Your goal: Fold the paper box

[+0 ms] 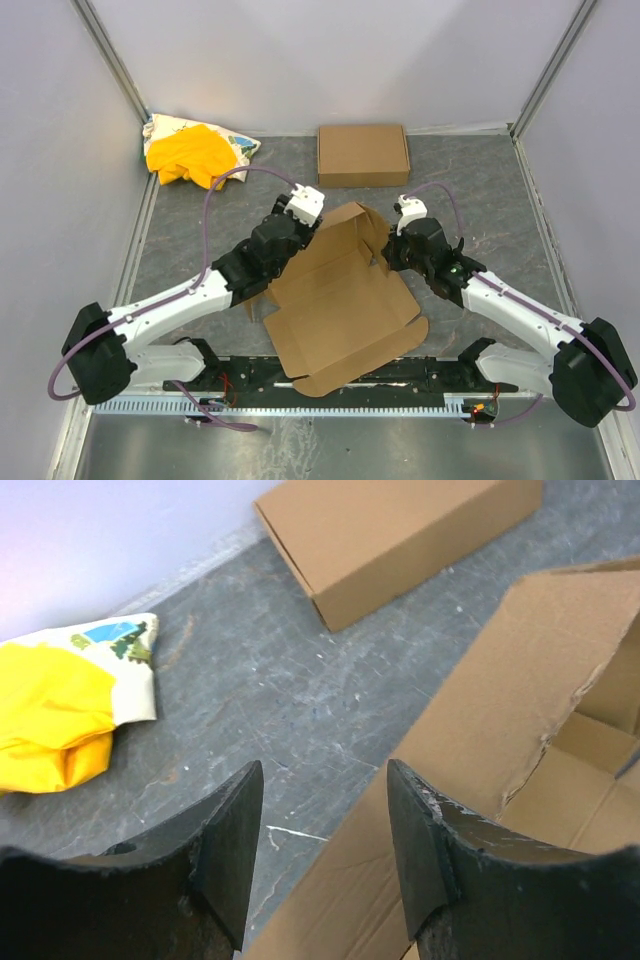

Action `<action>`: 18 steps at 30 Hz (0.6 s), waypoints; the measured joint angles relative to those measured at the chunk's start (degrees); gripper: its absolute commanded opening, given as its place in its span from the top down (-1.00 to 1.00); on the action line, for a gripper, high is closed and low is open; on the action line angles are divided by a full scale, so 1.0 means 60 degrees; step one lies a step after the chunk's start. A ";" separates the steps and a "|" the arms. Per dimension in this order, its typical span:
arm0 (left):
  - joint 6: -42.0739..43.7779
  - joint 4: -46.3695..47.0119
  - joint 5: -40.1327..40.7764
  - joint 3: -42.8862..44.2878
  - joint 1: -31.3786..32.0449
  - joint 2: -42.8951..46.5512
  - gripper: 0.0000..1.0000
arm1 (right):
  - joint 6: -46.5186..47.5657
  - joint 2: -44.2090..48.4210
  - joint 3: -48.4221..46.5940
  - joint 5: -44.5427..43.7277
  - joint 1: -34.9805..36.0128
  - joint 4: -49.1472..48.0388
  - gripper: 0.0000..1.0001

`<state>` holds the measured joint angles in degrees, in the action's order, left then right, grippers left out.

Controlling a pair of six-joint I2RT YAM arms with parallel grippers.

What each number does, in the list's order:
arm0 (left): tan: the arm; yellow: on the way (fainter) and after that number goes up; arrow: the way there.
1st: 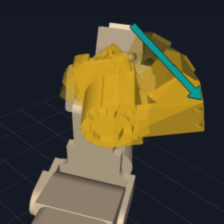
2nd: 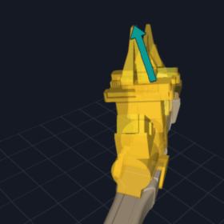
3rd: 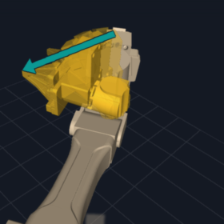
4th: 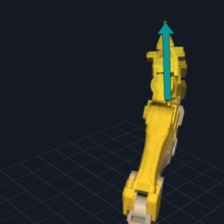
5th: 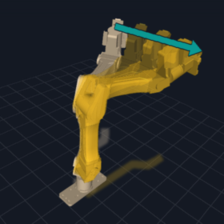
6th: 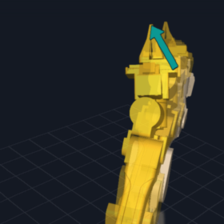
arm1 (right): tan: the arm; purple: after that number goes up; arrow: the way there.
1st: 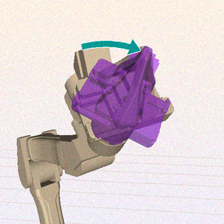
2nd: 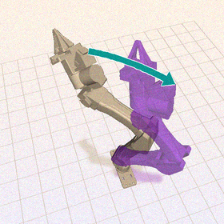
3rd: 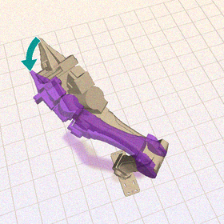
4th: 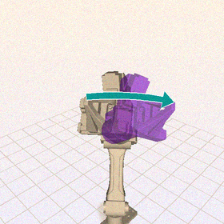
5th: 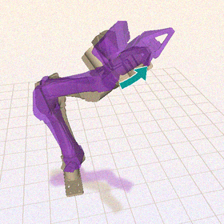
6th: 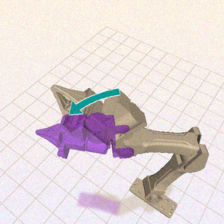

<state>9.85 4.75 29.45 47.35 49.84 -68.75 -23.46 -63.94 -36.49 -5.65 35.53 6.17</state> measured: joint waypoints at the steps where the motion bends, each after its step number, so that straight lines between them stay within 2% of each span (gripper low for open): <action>1: 0.0004 0.0109 0.0120 -0.0102 0.0000 0.0142 -0.21 | 0.0025 -0.0015 0.0000 -0.0029 0.0000 0.0000 0.93; 7: 0.0011 0.0911 0.0823 -0.0317 -0.0211 0.0535 -0.23 | 0.0098 -0.0047 0.0000 -0.0127 0.0025 -0.0004 0.93; 14: -0.0007 0.0845 0.0634 -0.0313 -0.0678 -0.0725 -0.22 | 0.0288 -0.0036 0.0000 0.0091 0.0058 -0.0004 0.88; 18: -0.0142 0.0860 0.0492 -0.0113 -0.0769 -0.0958 -0.21 | 0.0514 -0.0022 0.0000 0.0517 0.0058 -0.0015 0.85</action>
<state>8.99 9.91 32.40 46.68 45.23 -74.50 -20.38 -64.07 -36.49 -2.55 35.88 6.09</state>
